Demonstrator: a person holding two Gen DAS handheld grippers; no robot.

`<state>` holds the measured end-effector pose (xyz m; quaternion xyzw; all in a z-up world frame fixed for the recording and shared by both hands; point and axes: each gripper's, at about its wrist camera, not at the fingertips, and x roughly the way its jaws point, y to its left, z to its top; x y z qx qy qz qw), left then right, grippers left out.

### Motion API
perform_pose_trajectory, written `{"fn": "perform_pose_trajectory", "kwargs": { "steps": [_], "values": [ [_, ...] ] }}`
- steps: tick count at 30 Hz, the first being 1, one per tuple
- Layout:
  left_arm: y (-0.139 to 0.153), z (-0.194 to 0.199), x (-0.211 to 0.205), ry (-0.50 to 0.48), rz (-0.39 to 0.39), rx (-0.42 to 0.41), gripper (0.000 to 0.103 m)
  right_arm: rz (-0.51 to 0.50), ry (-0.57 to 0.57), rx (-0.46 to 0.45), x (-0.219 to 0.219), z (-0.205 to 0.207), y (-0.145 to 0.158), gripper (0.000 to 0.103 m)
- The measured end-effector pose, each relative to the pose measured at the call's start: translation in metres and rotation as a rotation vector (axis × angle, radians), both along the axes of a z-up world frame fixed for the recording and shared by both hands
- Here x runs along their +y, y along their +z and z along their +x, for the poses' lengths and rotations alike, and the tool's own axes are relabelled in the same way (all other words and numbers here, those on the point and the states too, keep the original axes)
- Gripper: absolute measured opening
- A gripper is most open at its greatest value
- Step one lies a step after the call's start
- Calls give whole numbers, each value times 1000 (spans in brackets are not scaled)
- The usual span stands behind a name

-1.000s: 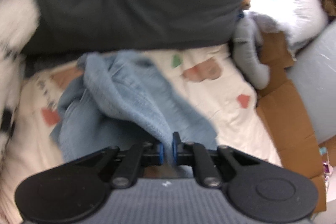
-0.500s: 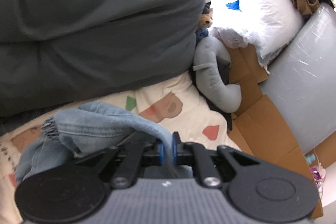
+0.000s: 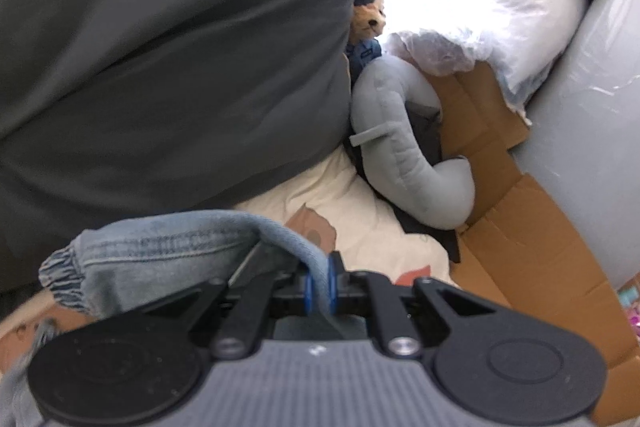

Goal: Fold clothes

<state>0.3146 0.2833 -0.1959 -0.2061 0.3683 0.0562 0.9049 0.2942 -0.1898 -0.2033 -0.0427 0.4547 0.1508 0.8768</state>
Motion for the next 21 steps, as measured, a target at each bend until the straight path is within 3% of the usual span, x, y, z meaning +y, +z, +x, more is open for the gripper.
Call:
{"fn": "perform_pose_trajectory", "kwargs": {
  "steps": [12,15,16,17,18,19,20,21],
  "values": [
    [-50,90,-18,52,105,93,9,-71,-51,46,15,101,-38,8],
    [-66,106,-22,50,136,146,16,-81,-86,52,17,118,-50,11],
    [-70,109,-24,52,150,166,26,-92,-103,54,17,122,-52,12],
    [-71,109,-27,51,170,173,41,-103,-120,55,17,126,-55,21],
    [-71,107,-30,47,190,165,48,-107,-135,53,15,129,-56,29],
    [-71,104,-32,40,206,157,61,-110,-150,52,13,131,-57,46],
    [-70,101,-35,28,214,149,69,-107,-162,47,11,131,-56,59],
    [-69,98,-37,15,219,147,70,-98,-161,34,8,129,-54,62]
  ]
}}
